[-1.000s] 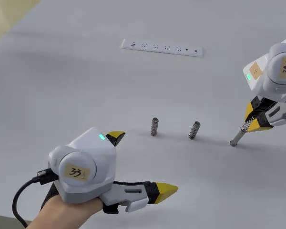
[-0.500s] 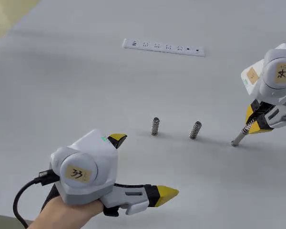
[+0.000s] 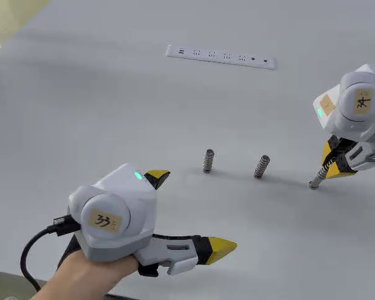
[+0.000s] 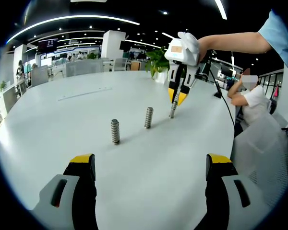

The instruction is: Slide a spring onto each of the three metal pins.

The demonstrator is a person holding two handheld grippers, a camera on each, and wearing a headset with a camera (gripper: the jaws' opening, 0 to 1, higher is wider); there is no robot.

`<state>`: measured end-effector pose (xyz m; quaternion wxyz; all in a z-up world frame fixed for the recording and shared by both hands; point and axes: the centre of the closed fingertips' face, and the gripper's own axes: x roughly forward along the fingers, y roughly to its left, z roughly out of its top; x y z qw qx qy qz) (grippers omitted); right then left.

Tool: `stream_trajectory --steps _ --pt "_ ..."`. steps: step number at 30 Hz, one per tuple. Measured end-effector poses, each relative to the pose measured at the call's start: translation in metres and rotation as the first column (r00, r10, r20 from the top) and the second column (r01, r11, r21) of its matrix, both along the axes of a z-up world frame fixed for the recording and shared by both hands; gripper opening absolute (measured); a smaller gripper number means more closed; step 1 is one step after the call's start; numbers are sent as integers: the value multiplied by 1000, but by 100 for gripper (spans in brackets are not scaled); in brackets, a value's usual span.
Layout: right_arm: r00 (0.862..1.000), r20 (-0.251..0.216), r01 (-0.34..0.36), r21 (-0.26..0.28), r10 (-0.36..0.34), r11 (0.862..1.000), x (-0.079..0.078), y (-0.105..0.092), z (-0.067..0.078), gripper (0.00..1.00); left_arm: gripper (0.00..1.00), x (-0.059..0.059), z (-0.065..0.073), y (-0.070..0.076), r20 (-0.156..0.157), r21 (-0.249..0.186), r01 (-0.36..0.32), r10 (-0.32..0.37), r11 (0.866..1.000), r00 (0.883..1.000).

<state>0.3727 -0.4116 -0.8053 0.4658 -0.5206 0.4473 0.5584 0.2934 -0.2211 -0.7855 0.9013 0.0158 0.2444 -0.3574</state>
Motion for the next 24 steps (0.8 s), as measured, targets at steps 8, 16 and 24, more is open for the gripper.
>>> stream_trajectory --steps 8,16,24 --pt "1000 -19 9 -8 -9 1000 -1 0 -11 8 95 1 -1 1 -3 -3 -4 4 1000 1000" --pt "1000 -28 10 -17 -11 1000 0 0 -20 8 95 1 -2 2 -6 -5 -11 11 1000 1000" --pt "1000 -30 7 -21 -7 1000 -1 -1 -25 8 94 1 -2 2 -8 -4 -12 12 1000 1000"
